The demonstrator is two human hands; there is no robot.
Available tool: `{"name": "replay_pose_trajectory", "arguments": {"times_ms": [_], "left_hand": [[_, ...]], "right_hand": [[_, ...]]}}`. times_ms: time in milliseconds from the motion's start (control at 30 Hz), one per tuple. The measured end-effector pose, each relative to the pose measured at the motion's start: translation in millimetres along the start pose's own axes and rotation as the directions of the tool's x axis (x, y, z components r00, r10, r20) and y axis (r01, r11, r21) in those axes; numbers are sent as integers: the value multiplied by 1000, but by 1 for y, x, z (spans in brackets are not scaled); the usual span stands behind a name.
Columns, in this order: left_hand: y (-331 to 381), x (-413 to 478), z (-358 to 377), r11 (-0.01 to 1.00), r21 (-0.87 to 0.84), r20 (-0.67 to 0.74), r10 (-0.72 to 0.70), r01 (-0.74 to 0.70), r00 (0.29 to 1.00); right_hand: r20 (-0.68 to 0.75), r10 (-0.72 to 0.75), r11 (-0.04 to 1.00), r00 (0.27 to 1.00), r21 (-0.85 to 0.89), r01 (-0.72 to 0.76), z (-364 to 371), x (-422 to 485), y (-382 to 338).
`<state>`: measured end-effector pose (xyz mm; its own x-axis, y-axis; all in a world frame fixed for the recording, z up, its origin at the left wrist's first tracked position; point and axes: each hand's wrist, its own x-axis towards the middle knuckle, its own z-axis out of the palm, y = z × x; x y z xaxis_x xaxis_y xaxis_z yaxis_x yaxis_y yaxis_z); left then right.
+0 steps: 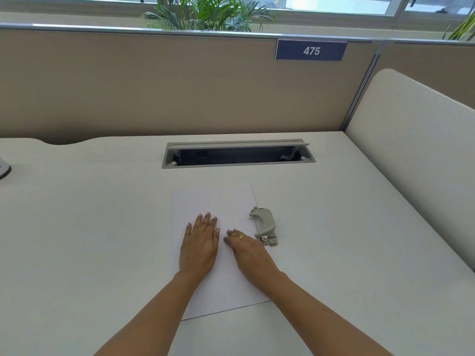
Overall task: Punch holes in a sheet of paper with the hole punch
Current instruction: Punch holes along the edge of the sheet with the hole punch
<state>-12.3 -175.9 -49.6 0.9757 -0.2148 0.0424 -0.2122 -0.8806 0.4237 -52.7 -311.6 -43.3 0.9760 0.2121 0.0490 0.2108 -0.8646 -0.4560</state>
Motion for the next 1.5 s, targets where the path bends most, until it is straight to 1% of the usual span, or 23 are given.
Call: {"name": "replay_pose_trajectory", "arguments": {"times_ms": [100, 167, 233, 267, 300, 333, 433, 500, 567, 733, 833, 1000, 1133, 1300, 1433, 1500], "left_hand": [[0, 0, 1, 999, 42, 0, 9, -9, 1000], [-1, 0, 2, 998, 59, -1, 13, -13, 1000], [-2, 0, 3, 997, 69, -3, 17, -16, 1000], [-1, 0, 3, 997, 73, -3, 19, -19, 1000], [-1, 0, 3, 997, 75, -3, 22, -22, 1000], [-1, 0, 3, 997, 77, -3, 24, -24, 1000], [-1, 1, 2, 996, 82, -1, 26, -26, 1000], [0, 1, 2, 996, 81, 0, 27, -27, 1000], [-1, 1, 2, 997, 74, 2, 27, -27, 1000], [0, 1, -1, 998, 58, -12, 12, -12, 1000], [5, 3, -1, 997, 75, -24, 37, -35, 999], [14, 9, 3, 993, 85, 4, 83, -83, 997], [18, 14, 6, 991, 94, 32, 91, -94, 995], [19, 16, 10, 991, 111, 65, 70, -77, 995], [19, 17, 11, 990, 120, 62, 71, -78, 996], [19, 16, 12, 989, 127, 58, 74, -81, 996]], "right_hand": [[-68, 0, 998, 998, 58, 4, -9, 0, -1], [-207, -6, 994, 978, 101, 28, -22, 2, -2], [-418, 16, 993, 908, 116, 36, -33, 6, 3], [-485, 33, 995, 874, 102, 19, -38, 8, 6], [-504, 56, 996, 862, 89, -13, -43, 10, 10], [-484, 86, 995, 871, 86, -51, -46, 13, 13], [-341, 154, 988, 927, 62, -141, -42, 19, 23], [-282, 176, 984, 943, 23, -177, -36, 20, 28], [-254, 182, 982, 950, -5, -189, -33, 20, 29], [-264, 174, 980, 949, -51, -194, -30, 20, 29], [-271, 169, 980, 948, -57, -191, -29, 19, 29], [-264, 178, 979, 948, -46, -196, -29, 20, 29], [-280, 165, 981, 946, -53, -187, -29, 19, 29], [-325, 154, 983, 933, -42, -177, -28, 19, 27], [-322, 164, 983, 932, -28, -182, -28, 20, 27], [-311, 194, 979, 931, 7, -202, -28, 21, 27]]}}
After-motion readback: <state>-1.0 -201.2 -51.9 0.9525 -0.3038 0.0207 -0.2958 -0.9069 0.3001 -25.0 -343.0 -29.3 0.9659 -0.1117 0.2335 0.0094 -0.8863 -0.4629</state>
